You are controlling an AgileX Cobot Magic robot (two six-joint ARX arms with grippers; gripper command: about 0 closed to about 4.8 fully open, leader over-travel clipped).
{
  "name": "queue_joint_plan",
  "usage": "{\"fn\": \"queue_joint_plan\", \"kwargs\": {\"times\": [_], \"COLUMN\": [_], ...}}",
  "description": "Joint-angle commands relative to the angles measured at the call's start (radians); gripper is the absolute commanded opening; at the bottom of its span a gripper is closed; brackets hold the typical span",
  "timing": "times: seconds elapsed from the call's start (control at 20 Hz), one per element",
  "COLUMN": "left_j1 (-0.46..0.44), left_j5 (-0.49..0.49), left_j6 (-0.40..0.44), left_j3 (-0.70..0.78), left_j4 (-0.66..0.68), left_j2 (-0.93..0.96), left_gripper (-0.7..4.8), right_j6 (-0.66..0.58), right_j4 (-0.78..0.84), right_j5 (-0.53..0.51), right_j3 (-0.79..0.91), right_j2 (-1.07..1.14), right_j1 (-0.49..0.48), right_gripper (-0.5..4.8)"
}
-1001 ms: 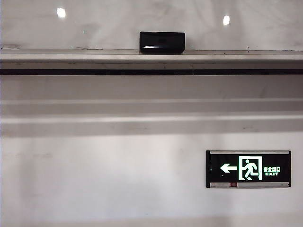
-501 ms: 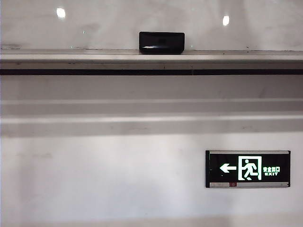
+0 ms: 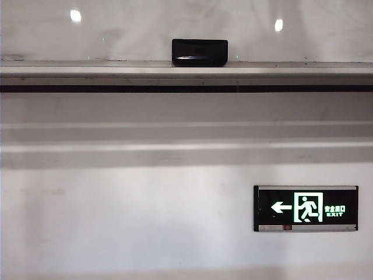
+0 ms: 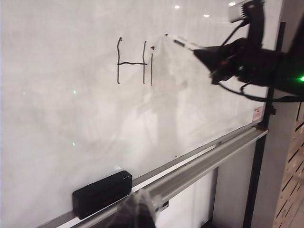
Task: Take a marker from the whiteboard tray, write "Hi!" on the whiteboard, and then put the marker back vertically into the whiteboard tray.
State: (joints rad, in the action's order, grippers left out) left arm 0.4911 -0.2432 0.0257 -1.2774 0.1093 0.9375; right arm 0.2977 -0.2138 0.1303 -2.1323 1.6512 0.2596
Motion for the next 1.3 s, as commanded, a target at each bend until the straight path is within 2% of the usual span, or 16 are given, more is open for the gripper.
{"fn": "queue_joint_plan", "kwargs": {"times": [0.05,0.85,1.3], "left_j1": [0.000,0.000,0.000], "left_j5": [-0.006,-0.006,-0.006], "left_j6": [0.000,0.000,0.000], "left_j3": [-0.004,-0.004,-0.004], "left_j4": [-0.010,-0.010,-0.010], "left_j2": [-0.002,-0.002,-0.003], "left_gripper": [-0.06,-0.06,-0.06], "right_j6": [-0.001,-0.010,-0.011], "right_j4": [0.031,-0.246,-0.293], "right_j5": [0.003,0.036,0.055], "right_j3": [-0.005,-0.005,-0.005], "right_j2": [0.006,0.014,-0.032], "right_j1": [0.000,-0.001,0.001], "right_gripper": [-0.01,-0.01,-0.01]}}
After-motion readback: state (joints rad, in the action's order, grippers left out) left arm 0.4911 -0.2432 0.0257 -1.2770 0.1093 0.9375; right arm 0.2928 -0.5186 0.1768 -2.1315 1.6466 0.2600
